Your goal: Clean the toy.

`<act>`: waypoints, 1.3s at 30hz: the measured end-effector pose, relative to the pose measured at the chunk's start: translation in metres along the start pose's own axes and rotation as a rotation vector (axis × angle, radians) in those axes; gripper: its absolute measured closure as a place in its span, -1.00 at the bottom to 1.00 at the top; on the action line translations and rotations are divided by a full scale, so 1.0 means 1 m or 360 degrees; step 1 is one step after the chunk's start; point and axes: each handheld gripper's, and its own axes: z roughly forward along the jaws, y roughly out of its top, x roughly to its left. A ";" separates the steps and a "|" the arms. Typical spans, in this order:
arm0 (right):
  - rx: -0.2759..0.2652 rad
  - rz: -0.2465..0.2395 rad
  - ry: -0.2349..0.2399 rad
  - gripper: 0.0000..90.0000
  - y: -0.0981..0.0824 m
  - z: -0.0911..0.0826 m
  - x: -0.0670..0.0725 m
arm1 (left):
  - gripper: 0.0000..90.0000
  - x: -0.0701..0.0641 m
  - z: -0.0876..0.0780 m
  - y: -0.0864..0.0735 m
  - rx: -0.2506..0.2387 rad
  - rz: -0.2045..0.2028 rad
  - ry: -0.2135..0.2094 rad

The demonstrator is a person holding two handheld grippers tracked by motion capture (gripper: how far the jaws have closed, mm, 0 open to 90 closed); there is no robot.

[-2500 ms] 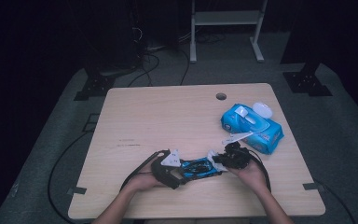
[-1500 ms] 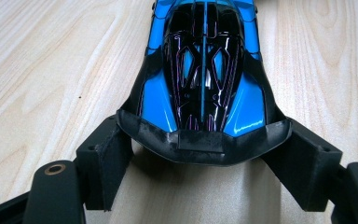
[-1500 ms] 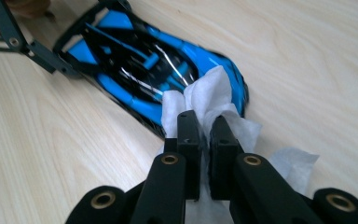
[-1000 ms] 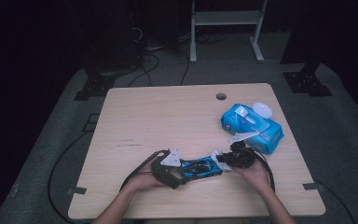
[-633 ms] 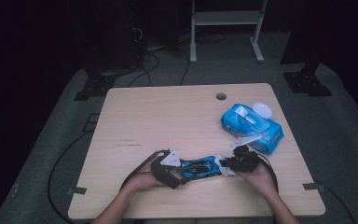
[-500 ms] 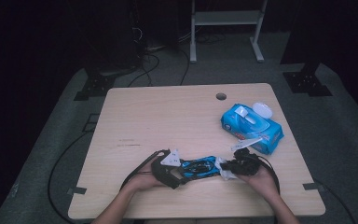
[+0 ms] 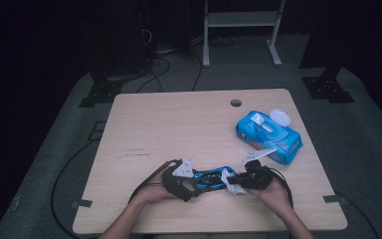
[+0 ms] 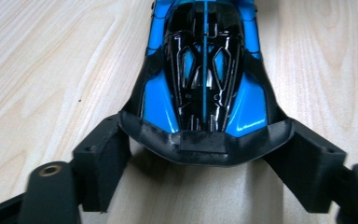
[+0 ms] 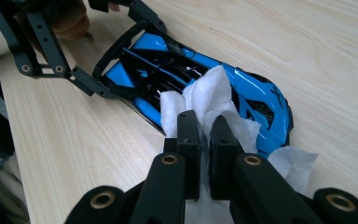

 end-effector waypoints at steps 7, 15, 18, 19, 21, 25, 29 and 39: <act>-0.0036 0.0009 0.0024 0.90 -0.004 0.000 -0.001 | -0.52 0.005 -0.007 -0.001 -0.0072 -0.0089 -0.0079; -0.0043 -0.0010 0.0010 0.90 -0.005 0.000 0.000 | -0.49 0.013 -0.015 -0.001 -0.0215 -0.0242 -0.0170; -0.0043 -0.0021 0.0008 0.90 -0.005 0.000 0.001 | -0.41 0.014 -0.013 0.000 -0.0205 -0.0323 -0.0099; -0.0042 -0.0026 0.0005 0.90 -0.005 0.000 0.001 | -0.41 0.015 -0.012 0.000 -0.0200 -0.0342 -0.0104; -0.0043 -0.0034 0.0000 0.90 -0.006 0.000 0.002 | -0.40 0.014 -0.011 0.000 -0.0190 -0.0362 -0.0112; -0.0046 -0.0039 -0.0003 0.90 -0.006 0.000 0.003 | -0.40 0.012 -0.009 0.001 -0.0178 -0.0399 -0.0104; -0.0054 -0.0059 -0.0011 0.90 -0.007 0.000 0.004 | -0.40 0.011 -0.010 0.002 -0.0167 -0.0400 -0.0089; -0.0066 -0.0067 -0.0021 0.90 -0.011 -0.001 0.006 | -0.40 0.011 -0.008 -0.001 -0.0197 -0.0473 -0.0102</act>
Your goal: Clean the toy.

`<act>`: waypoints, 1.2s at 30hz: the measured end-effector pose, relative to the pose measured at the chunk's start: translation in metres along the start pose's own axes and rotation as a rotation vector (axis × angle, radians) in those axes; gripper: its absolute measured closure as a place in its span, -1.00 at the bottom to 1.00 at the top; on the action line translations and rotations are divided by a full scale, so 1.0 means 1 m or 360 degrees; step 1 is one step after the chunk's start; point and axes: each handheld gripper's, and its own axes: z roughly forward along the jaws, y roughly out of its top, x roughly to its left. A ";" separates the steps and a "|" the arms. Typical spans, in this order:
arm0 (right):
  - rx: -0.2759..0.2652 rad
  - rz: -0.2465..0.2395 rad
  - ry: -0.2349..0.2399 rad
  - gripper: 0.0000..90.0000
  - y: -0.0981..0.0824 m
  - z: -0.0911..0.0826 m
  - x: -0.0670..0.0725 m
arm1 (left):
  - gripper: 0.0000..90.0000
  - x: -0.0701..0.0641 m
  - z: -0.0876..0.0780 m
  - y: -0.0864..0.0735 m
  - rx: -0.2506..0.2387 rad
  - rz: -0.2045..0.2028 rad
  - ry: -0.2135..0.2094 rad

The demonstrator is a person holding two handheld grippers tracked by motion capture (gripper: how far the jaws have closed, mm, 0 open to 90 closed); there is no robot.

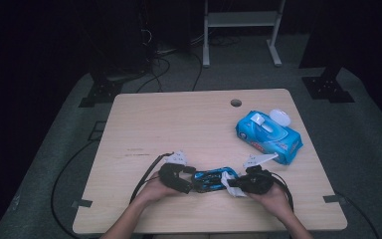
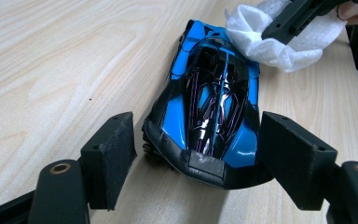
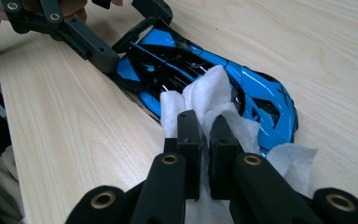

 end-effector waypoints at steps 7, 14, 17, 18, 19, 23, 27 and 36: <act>0.0037 -0.0025 0.0021 0.90 -0.004 0.001 0.003 | -0.40 0.000 0.000 -0.001 0.0000 -0.0019 0.0001; 0.0082 -0.0057 0.0015 0.90 -0.001 0.002 0.006 | -0.31 -0.002 -0.001 0.000 -0.0011 0.0020 -0.0004; 0.0021 -0.0033 0.0000 0.90 0.007 -0.003 0.002 | -0.30 -0.002 -0.001 0.000 -0.0010 0.0028 -0.0008; -0.0004 -0.0004 -0.0005 0.90 0.011 -0.006 -0.002 | -0.30 -0.001 -0.001 0.000 -0.0010 0.0030 -0.0010; -0.0019 0.0010 -0.0006 0.90 0.014 -0.008 -0.005 | -0.30 -0.001 -0.001 0.000 -0.0009 0.0036 -0.0011; 0.0080 0.0026 0.0022 0.90 0.017 -0.003 -0.011 | -0.28 -0.003 -0.003 0.000 -0.0006 0.0069 0.0001; 0.0102 0.0049 0.0046 0.90 0.014 0.002 -0.012 | -0.28 -0.003 -0.003 0.000 -0.0007 0.0073 0.0003; 0.0048 0.0061 0.0062 0.90 0.007 0.002 -0.014 | -0.38 0.004 0.006 0.004 0.0060 -0.0152 0.0059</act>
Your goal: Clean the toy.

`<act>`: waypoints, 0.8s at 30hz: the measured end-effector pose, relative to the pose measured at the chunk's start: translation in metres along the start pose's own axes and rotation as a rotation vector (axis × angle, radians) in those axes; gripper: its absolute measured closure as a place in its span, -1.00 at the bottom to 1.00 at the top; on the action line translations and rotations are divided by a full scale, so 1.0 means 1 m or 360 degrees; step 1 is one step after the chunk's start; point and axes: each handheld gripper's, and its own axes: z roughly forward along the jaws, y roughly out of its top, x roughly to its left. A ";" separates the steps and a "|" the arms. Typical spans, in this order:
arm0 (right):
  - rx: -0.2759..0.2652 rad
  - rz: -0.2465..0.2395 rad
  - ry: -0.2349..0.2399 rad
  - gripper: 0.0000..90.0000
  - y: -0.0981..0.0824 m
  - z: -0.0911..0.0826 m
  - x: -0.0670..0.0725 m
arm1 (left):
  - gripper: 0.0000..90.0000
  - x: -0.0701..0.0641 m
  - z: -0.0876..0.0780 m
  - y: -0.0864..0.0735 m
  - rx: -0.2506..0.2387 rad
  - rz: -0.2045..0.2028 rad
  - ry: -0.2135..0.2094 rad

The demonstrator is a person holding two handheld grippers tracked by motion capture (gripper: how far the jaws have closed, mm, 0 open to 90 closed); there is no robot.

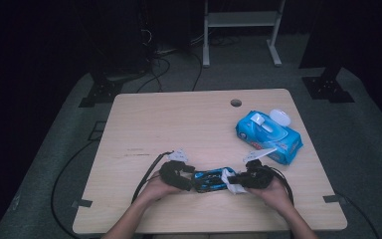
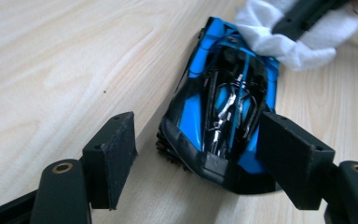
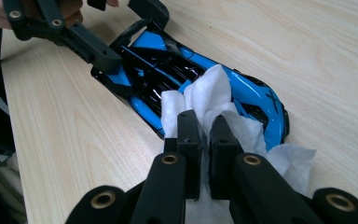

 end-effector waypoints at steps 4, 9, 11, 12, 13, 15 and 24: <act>-0.0022 0.0002 0.0000 0.90 -0.003 -0.001 0.001 | -0.38 0.002 0.005 0.000 0.0005 -0.0104 -0.0045; -0.0051 -0.0018 -0.0014 0.90 -0.007 -0.001 0.004 | -0.27 0.000 0.006 0.000 -0.0004 -0.0097 -0.0094; -0.0056 -0.0021 -0.0018 0.90 -0.008 -0.002 0.005 | -0.26 0.000 0.006 0.000 -0.0003 -0.0089 -0.0094; -0.0056 -0.0021 -0.0018 0.90 -0.008 -0.002 0.005 | -0.25 0.000 0.006 0.000 -0.0003 -0.0089 -0.0094; -0.0058 -0.0032 -0.0025 0.90 -0.009 -0.002 0.006 | -0.25 -0.001 0.006 -0.001 -0.0005 -0.0075 -0.0096; -0.0054 -0.0040 -0.0031 0.90 -0.009 -0.002 0.008 | -0.24 -0.002 0.005 0.000 -0.0010 -0.0042 -0.0086; -0.0088 -0.0057 -0.0045 0.90 -0.015 -0.005 0.014 | -0.20 -0.020 -0.001 -0.004 -0.0060 0.0191 0.0027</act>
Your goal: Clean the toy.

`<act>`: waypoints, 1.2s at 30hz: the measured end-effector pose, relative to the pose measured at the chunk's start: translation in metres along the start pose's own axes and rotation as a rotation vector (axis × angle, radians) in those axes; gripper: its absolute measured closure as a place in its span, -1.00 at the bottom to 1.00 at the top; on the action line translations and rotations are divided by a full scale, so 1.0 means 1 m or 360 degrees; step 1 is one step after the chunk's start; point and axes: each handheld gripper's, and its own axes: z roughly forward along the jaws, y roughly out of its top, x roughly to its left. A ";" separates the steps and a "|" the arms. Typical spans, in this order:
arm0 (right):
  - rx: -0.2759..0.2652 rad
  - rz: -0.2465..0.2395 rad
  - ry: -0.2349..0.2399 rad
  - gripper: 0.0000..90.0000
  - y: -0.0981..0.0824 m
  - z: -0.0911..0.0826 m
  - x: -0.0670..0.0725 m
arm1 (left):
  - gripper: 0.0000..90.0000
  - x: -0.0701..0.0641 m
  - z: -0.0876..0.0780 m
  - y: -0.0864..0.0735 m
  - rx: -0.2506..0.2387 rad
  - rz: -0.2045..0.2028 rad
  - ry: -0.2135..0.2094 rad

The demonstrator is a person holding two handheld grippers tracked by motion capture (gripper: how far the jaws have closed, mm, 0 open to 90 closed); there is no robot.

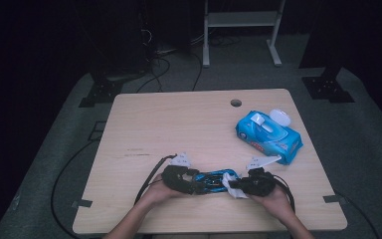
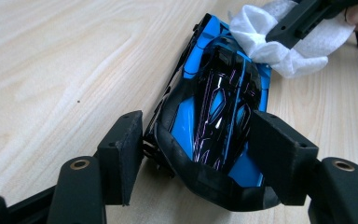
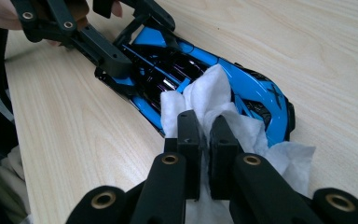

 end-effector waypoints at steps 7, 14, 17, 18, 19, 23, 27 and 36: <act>0.0090 -0.0074 -0.0025 0.90 0.007 -0.005 0.008 | -0.19 -0.013 -0.004 -0.001 -0.0009 0.0143 0.0087; -0.0037 -0.0034 -0.0084 0.89 0.027 -0.026 -0.007 | -0.17 -0.021 -0.006 -0.003 -0.0027 0.0240 0.0142; -0.0007 -0.0079 -0.0103 0.89 0.035 -0.025 -0.011 | -0.17 -0.023 -0.006 -0.004 -0.0033 0.0265 0.0156; 0.0017 -0.0098 -0.0121 0.89 0.038 -0.024 -0.012 | -0.17 -0.026 -0.007 -0.004 -0.0033 0.0298 0.0174; 0.0030 -0.0102 -0.0123 0.89 0.039 -0.022 -0.014 | -0.16 -0.027 -0.007 -0.004 -0.0031 0.0313 0.0182; 0.0054 -0.0130 -0.0073 0.88 0.040 -0.018 -0.020 | -0.16 -0.029 -0.008 -0.004 -0.0034 0.0354 0.0201; 0.0119 -0.0244 0.0025 0.73 0.041 -0.015 -0.028 | -0.16 -0.031 -0.008 -0.005 -0.0038 0.0380 0.0213; 0.0211 -0.0299 0.0146 0.13 0.036 -0.004 -0.043 | -0.16 -0.033 -0.008 -0.005 -0.0040 0.0415 0.0229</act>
